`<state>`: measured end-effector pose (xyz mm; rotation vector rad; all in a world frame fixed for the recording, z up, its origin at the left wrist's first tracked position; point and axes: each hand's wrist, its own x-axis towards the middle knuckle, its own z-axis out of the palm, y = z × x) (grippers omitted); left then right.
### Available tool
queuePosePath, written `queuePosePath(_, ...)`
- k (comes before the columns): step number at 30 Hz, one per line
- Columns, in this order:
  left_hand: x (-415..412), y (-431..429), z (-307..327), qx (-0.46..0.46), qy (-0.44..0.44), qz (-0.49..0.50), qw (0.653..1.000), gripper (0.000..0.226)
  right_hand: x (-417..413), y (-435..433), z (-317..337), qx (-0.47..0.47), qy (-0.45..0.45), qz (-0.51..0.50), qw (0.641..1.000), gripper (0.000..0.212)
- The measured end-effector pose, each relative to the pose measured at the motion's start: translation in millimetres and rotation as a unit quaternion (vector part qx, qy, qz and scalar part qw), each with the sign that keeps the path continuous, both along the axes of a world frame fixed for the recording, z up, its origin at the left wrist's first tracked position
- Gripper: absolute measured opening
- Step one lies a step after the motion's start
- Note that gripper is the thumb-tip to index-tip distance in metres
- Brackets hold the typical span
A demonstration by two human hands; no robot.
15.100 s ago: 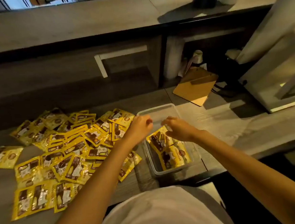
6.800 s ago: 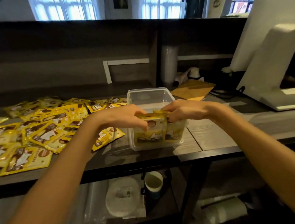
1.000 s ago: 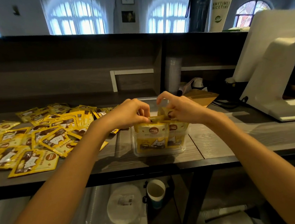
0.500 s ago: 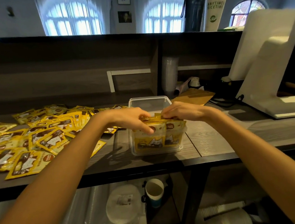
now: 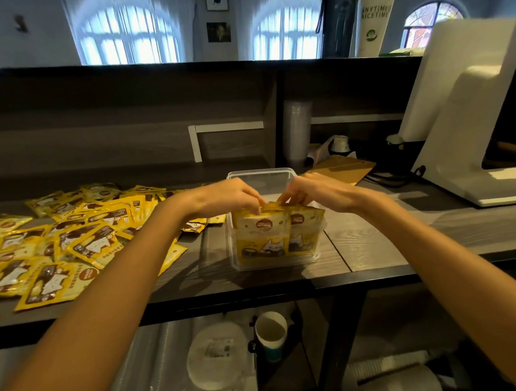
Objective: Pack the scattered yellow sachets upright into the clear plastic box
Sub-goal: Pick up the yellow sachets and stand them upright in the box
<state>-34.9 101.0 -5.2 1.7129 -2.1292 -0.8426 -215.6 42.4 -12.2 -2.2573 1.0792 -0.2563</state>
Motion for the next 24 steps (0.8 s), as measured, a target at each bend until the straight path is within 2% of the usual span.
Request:
queuePosePath(2,2,1,3,-0.033,0.014,0.020,0.999,0.057,2,2,3,-0.015,-0.018,-0.003,1.000,0.046)
queuePosePath(5,10,4,9,-0.138,0.011,0.083,0.987,0.031,14,9,10,-0.078,-0.070,-0.026,0.994,0.041)
queuePosePath(8,22,13,16,-0.249,-0.029,0.186,0.950,0.031,42,21,18,-0.182,-0.136,-0.046,0.973,0.032)
queuePosePath(12,49,40,14,-0.300,-0.056,0.303,0.903,0.032,90,49,18,-0.271,-0.164,-0.026,0.948,0.028)
queuePosePath(15,78,59,-8,-0.263,-0.090,0.363,0.889,0.033,132,67,1,-0.262,-0.139,0.013,0.955,0.030)
queuePosePath(18,105,72,-41,-0.153,-0.122,0.389,0.900,0.030,168,71,-29,-0.208,-0.065,0.041,0.975,0.030)
queuePosePath(21,122,78,-71,-0.083,-0.127,0.373,0.916,0.033,185,64,-60,-0.149,0.042,0.053,0.987,0.030)
queuePosePath(24,128,74,-91,-0.073,-0.160,0.336,0.925,0.049,191,56,-79,-0.125,0.087,0.026,0.988,0.036)
